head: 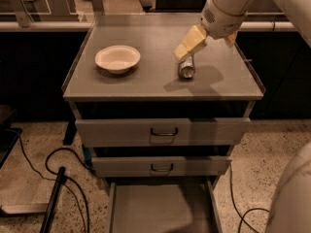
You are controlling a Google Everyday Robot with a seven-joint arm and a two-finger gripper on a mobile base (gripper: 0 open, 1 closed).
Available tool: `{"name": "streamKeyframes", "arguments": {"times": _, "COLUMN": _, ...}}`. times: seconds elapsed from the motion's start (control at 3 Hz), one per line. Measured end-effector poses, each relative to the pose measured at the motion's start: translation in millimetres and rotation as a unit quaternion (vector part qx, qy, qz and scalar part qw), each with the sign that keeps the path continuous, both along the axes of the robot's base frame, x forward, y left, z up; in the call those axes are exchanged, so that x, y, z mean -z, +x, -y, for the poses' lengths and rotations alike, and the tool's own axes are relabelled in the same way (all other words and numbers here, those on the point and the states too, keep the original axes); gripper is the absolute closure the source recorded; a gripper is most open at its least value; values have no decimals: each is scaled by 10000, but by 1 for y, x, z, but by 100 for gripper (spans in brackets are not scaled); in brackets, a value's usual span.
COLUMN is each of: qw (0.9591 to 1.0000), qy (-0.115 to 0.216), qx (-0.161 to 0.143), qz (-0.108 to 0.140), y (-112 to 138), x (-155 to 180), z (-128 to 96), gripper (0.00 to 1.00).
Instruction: Place redbull can into bottom drawer
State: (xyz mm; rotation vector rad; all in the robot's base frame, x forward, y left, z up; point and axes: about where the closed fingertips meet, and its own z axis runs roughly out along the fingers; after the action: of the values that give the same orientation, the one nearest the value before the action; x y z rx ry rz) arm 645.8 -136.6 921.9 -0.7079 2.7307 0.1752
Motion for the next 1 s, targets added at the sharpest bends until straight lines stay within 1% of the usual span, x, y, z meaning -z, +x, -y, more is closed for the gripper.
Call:
{"name": "streamKeyframes", "arguments": {"times": 0.33, "qw": 9995, "qy": 105, "qx": 307, "qz": 47, "y": 21, "x": 1, "z": -12, "gripper": 0}}
{"name": "streamKeyframes", "arguments": {"times": 0.67, "qw": 9984, "qy": 67, "qx": 561, "qz": 58, "y": 41, "x": 3, "z": -16, "gripper": 0}}
{"name": "streamKeyframes", "arguments": {"times": 1.0, "qw": 9973, "qy": -27, "qx": 739, "qz": 9, "y": 56, "x": 10, "z": -16, "gripper": 0}}
